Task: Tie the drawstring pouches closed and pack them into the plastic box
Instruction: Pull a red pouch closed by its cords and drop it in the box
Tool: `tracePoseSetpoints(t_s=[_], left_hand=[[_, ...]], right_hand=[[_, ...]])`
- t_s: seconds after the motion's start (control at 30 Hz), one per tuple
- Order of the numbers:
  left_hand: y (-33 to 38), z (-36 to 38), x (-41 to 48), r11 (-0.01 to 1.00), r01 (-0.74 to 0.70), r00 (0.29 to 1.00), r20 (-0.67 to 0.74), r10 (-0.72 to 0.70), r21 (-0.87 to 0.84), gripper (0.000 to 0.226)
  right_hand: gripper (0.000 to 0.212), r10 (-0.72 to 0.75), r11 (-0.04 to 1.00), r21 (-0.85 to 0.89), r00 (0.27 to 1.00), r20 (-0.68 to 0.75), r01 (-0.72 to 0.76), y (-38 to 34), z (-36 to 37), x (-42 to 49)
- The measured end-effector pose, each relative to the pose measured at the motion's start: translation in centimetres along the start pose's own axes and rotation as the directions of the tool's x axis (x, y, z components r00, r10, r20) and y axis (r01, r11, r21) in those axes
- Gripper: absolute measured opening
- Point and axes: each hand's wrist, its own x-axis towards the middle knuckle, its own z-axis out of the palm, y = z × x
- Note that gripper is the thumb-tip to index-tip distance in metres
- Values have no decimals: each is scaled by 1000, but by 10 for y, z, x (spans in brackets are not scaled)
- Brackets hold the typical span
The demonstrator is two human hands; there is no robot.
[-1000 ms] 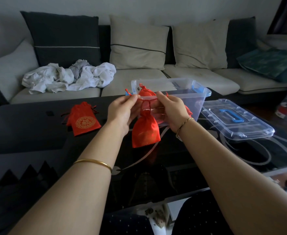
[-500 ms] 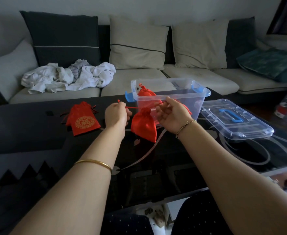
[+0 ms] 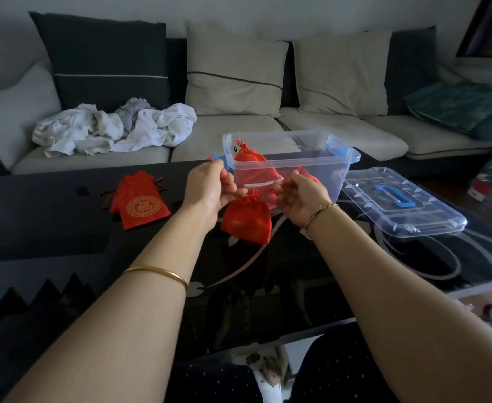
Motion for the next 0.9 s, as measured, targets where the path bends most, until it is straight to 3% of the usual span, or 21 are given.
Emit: tracePoseSetpoints(t_s=[0.17, 0.23, 0.4, 0.5, 0.63, 0.77, 0.9], left_hand=[[-2, -5, -3, 883, -130, 971, 238, 22, 451, 19], [-4, -4, -5, 819, -191, 953, 302, 22, 541, 14], [-7, 1, -6, 779, -244, 942, 331, 49, 578, 19], [-7, 0, -5, 809, -210, 949, 313, 34, 549, 19], [-8, -2, 0, 834, -197, 960, 272, 59, 515, 17], [-11, -2, 3, 834, -191, 962, 268, 54, 518, 17], [-11, -1, 3, 828, -186, 957, 287, 31, 530, 16]], right_hand=[[31, -174, 956, -207, 971, 162, 206, -7, 10, -6], [31, -225, 906, -310, 949, 222, 287, -6, 17, -9], [36, -294, 760, -519, 919, 263, 391, -4, 23, -10], [32, -219, 780, -532, 939, 264, 331, -4, 21, -11], [5, -182, 786, -518, 927, 328, 337, -3, 19, -13], [11, -192, 709, -586, 907, 376, 393, -3, 13, -13], [8, -277, 698, -578, 904, 326, 423, -4, 13, -14]])
